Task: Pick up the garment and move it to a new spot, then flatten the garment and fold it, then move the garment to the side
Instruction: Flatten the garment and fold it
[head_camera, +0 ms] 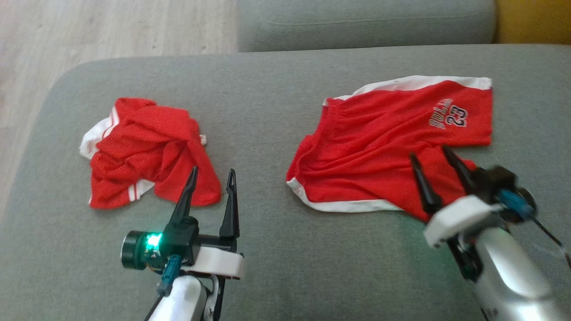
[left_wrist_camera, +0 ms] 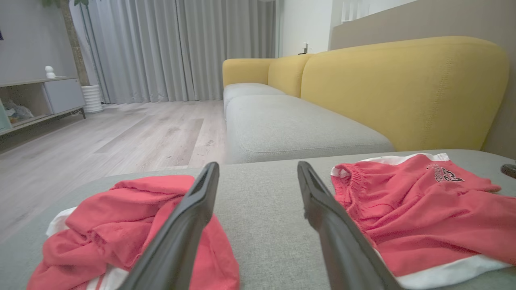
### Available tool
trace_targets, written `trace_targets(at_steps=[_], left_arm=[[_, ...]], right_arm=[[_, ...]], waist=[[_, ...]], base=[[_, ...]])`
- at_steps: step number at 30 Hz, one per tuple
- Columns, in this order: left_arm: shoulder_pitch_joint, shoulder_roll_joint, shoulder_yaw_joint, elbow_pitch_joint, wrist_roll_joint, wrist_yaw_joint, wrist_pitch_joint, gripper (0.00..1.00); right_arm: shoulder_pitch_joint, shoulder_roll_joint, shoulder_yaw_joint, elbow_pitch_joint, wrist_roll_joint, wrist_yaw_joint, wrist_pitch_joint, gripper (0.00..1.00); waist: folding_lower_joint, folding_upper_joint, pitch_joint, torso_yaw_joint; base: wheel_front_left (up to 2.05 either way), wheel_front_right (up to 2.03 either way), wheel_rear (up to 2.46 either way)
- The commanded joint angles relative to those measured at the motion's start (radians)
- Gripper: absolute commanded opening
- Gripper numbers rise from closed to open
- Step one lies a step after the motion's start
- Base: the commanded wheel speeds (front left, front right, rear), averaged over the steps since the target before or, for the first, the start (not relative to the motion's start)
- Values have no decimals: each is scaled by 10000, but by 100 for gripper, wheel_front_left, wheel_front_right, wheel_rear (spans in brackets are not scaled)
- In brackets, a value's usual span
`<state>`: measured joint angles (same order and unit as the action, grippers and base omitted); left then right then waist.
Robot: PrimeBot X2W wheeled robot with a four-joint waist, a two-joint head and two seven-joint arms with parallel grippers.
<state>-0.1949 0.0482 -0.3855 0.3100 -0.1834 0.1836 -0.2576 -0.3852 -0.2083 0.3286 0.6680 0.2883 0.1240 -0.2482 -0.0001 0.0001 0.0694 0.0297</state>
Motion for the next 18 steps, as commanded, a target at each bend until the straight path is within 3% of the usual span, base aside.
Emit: trace_targets(at_steps=[1, 8, 13, 18], left_arm=[[-214, 21, 392, -369, 124, -32, -42, 100], [-111, 21, 423, -215, 189, -166, -42, 100], [-214, 21, 296, -179, 230, -236, -42, 100], [-411, 21, 219, -135, 294, -272, -42, 100]], right_arm=[[297, 56, -341, -610, -261, 67, -133, 100], [2116, 1122, -3146, -2452, -1569, 67, -134, 100], [2431, 1490, -3854, -3231, -2070, 67, 119, 100], [1887, 1568, -4742, -3096, -2162, 67, 888, 100]], waist=[[1, -1, -103, -217], [1, -1, -60, -549], [1, -1, 231, -556], [1, -1, 631, -403]], base=[[0, 0, 0], [0, 0, 0], [0, 0, 0], [0, 0, 0]])
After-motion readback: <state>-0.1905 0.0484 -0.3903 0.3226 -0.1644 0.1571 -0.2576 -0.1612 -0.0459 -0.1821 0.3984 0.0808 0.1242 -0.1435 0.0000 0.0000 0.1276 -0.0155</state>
